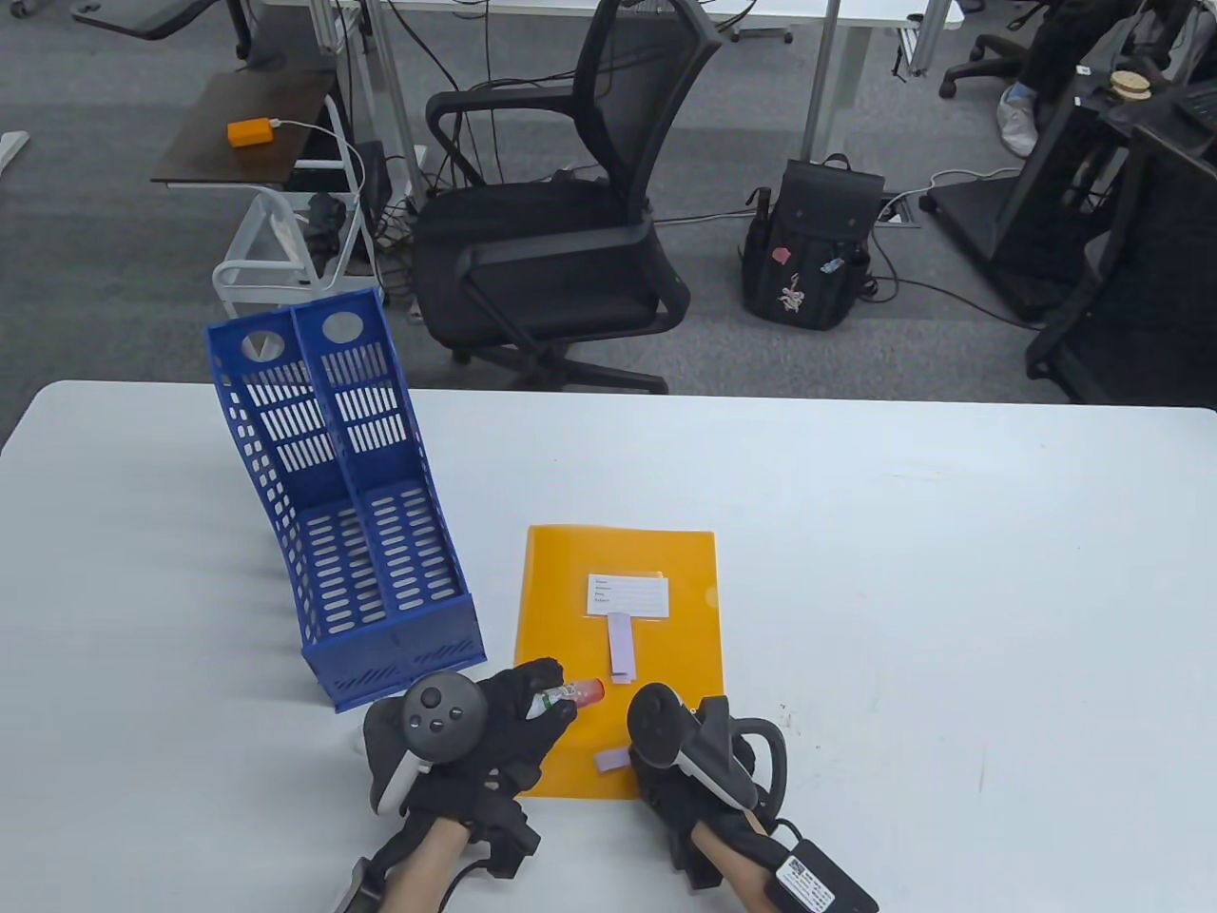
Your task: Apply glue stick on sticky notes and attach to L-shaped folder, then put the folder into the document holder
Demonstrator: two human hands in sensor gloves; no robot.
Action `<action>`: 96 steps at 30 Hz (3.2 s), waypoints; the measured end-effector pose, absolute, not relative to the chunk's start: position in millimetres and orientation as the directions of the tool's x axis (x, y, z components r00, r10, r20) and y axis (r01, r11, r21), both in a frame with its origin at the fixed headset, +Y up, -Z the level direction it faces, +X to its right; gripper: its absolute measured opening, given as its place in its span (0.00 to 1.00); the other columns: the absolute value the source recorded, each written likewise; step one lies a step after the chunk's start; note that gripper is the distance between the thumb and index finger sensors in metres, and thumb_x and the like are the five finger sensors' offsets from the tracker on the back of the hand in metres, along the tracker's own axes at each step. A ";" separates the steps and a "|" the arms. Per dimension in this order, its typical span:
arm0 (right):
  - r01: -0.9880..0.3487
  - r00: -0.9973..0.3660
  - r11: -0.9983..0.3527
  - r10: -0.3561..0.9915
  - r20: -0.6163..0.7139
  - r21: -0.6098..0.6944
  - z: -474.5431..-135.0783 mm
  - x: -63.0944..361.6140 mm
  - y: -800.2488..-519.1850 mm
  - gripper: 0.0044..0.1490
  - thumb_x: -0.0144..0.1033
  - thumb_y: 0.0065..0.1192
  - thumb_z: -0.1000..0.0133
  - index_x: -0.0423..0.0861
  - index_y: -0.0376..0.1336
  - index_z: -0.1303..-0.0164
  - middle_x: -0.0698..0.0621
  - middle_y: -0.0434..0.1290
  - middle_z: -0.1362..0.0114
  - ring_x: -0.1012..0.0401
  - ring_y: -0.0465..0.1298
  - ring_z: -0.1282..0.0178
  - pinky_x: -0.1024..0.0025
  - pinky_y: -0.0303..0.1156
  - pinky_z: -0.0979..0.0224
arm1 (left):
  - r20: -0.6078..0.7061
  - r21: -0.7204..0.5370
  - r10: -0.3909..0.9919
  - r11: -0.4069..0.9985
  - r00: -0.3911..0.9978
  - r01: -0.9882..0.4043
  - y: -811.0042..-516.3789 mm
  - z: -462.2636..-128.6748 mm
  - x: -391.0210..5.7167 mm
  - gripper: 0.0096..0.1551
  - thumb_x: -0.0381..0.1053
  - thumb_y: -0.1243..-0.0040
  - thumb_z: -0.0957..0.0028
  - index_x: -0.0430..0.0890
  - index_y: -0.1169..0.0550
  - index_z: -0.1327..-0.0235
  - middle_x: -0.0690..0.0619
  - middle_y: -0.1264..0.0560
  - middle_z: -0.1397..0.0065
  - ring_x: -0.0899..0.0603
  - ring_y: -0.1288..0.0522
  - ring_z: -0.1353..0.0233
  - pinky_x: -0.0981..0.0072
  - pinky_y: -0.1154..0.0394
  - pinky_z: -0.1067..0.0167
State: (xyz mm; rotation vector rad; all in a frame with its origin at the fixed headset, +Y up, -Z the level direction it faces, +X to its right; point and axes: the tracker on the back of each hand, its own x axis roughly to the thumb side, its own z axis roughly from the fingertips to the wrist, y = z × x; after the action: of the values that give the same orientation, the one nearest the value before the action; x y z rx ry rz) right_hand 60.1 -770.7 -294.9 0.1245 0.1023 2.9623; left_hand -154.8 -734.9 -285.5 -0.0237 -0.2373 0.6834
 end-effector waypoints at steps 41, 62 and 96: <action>-0.112 -0.987 -0.990 0.121 0.101 0.089 -293.5 59.3 -771.0 0.25 0.44 0.77 0.51 0.37 0.78 0.57 0.48 0.84 0.67 0.57 0.83 0.78 0.69 0.79 0.77 | 0.390 -0.058 0.074 0.997 0.918 -0.056 -739.5 -283.0 -80.2 0.23 0.63 0.31 0.52 0.50 0.18 0.52 0.49 0.20 0.65 0.45 0.23 0.56 0.38 0.33 0.33; -0.156 -0.982 -0.981 0.167 0.088 0.111 -294.7 62.5 -771.9 0.25 0.44 0.77 0.51 0.37 0.77 0.57 0.49 0.84 0.68 0.57 0.83 0.79 0.69 0.79 0.77 | 0.333 -0.126 0.238 0.970 0.912 -0.207 -743.1 -293.0 -86.9 0.25 0.65 0.35 0.50 0.51 0.19 0.49 0.49 0.19 0.61 0.45 0.22 0.54 0.38 0.33 0.33; -0.097 -0.987 -0.992 0.106 0.118 0.079 -292.1 58.8 -770.0 0.24 0.45 0.77 0.51 0.38 0.78 0.57 0.49 0.84 0.68 0.57 0.83 0.78 0.68 0.79 0.77 | 0.162 -0.173 0.399 0.912 0.903 -0.372 -745.2 -294.3 -150.9 0.40 0.58 0.51 0.46 0.37 0.38 0.26 0.45 0.23 0.41 0.41 0.22 0.41 0.36 0.34 0.32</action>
State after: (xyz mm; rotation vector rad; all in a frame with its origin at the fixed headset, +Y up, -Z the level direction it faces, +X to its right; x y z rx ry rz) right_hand 58.8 -770.0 -292.1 0.1858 0.1108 3.0319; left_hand -150.9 -745.2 -294.3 -0.1390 -0.1965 0.3996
